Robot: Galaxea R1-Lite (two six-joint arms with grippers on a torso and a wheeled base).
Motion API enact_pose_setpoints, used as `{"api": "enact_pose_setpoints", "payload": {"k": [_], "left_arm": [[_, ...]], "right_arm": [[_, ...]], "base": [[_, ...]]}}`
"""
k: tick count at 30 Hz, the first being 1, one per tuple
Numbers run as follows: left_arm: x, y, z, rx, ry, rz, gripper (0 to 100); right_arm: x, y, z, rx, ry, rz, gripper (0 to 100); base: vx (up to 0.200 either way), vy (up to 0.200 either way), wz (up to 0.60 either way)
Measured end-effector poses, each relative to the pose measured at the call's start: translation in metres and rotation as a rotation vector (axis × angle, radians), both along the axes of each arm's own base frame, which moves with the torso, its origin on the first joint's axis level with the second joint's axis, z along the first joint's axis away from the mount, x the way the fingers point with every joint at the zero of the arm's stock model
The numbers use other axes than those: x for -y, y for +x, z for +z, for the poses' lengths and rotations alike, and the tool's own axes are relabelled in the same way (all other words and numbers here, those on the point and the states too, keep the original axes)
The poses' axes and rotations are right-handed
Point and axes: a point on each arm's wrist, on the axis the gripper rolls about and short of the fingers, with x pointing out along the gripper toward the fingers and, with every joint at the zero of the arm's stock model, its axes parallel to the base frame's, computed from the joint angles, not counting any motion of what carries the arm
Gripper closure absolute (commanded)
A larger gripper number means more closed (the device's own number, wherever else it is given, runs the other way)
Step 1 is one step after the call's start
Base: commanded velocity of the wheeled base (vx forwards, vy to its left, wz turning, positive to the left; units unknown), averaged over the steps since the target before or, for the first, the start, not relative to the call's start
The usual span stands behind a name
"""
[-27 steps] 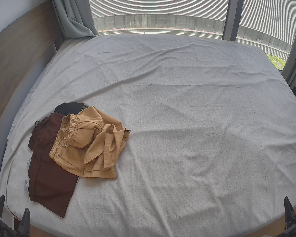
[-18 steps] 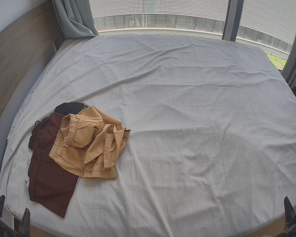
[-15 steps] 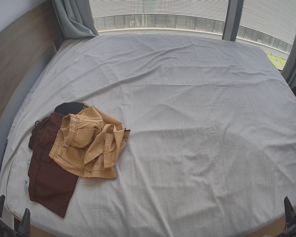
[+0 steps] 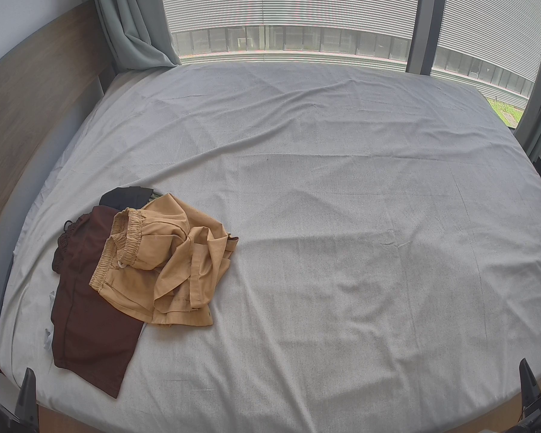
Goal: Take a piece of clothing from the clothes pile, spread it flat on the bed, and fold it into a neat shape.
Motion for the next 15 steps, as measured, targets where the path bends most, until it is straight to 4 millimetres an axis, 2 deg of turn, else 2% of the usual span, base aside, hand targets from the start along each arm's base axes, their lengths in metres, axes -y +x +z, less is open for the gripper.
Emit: {"api": "enact_pose_setpoints", "payload": {"k": [15], "left_arm": [[0.000, 0.007, 0.026, -0.040, -0.012, -0.075, 0]], "right_arm": [[0.000, 0.000, 0.000, 0.000, 0.001, -0.001, 0]], "base": [[0.000, 0.000, 0.00]]}}
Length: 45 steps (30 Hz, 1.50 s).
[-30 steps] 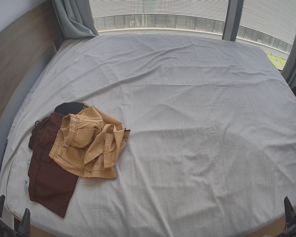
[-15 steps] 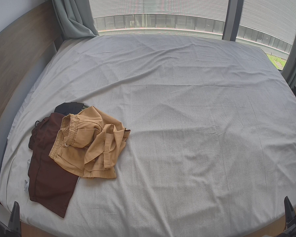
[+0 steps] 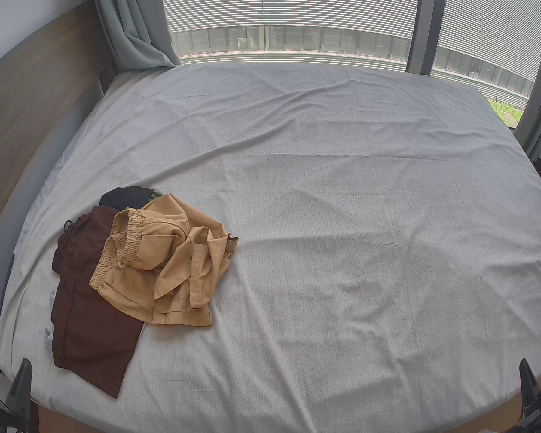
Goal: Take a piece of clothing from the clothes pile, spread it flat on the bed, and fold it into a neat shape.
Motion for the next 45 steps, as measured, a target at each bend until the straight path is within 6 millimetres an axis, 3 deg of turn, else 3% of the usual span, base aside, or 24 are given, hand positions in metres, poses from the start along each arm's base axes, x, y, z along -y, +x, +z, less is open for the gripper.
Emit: {"api": "enact_pose_setpoints", "payload": {"k": [26, 45], "left_arm": [[0.004, 0.038, 0.031, -0.149, -0.084, -0.133, 0], [0.014, 0.091, 0.056, -0.254, -0.177, -0.264, 0]], "right_arm": [[0.000, 0.000, 0.000, 0.000, 0.003, 0.001, 0], [0.000, 0.000, 0.000, -0.001, 0.006, 0.002, 0]], "base": [[0.000, 0.000, 0.00], [0.000, 0.000, 0.00]]}}
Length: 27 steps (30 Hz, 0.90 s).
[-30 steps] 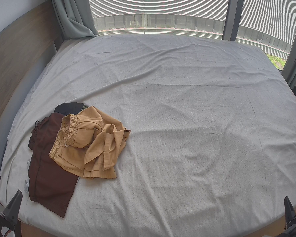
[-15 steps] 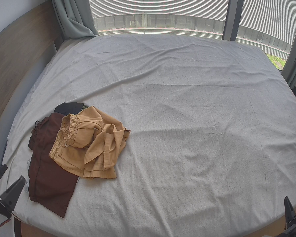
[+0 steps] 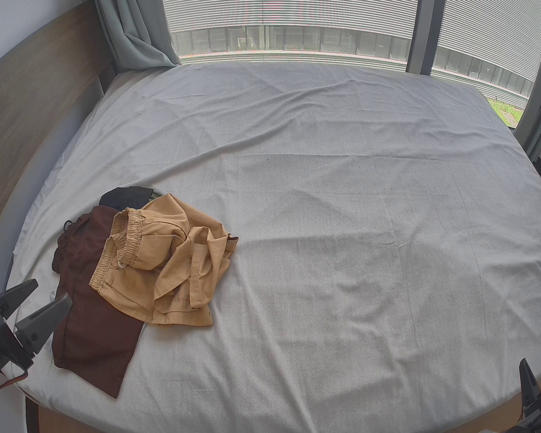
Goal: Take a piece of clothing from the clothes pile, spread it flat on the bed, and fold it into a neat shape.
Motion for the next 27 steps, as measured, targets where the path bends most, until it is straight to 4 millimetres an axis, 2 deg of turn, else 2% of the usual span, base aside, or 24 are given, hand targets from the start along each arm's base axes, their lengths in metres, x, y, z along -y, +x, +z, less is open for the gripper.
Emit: {"api": "enact_pose_setpoints", "payload": {"k": [12, 27], "left_arm": [[-0.005, 0.036, 0.004, -0.003, -0.044, -0.017, 0], [-0.018, 0.077, -0.007, -0.112, -0.076, -0.018, 0]], "right_arm": [[0.000, 0.000, 0.000, 0.000, 0.000, 0.000, 0], [0.000, 0.000, 0.000, 0.000, -0.001, 0.000, 0]], "base": [[0.000, 0.000, 0.00], [0.000, 0.000, 0.00]]}}
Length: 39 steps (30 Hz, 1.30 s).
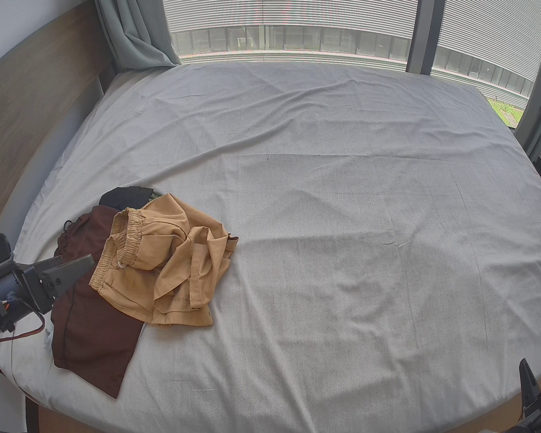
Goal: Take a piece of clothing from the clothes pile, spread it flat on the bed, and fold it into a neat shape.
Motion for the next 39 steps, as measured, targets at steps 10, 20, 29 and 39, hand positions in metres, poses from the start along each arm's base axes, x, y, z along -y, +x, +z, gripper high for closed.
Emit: {"api": "enact_pose_setpoints", "payload": {"k": [10, 20, 29, 39], "left_arm": [[-0.002, 0.023, -0.004, -0.010, -0.013, -0.048, 0], [-0.004, 0.045, -0.014, -0.027, -0.022, -0.074, 0], [-0.007, 0.071, -0.020, -0.026, -0.021, -0.075, 0], [-0.009, 0.096, -0.031, 0.000, -0.017, -0.076, 0]], "right_arm": [[0.000, 0.000, 0.000, 0.000, 0.000, 0.000, 0], [0.000, 0.000, 0.000, 0.000, -0.001, 0.001, 0], [0.000, 0.000, 0.000, 0.000, -0.003, 0.002, 0], [0.000, 0.000, 0.000, 0.001, -0.003, 0.003, 0]], "base": [[0.000, 0.000, 0.00], [0.000, 0.000, 0.00], [0.000, 0.000, 0.00], [0.000, 0.000, 0.00]]}}
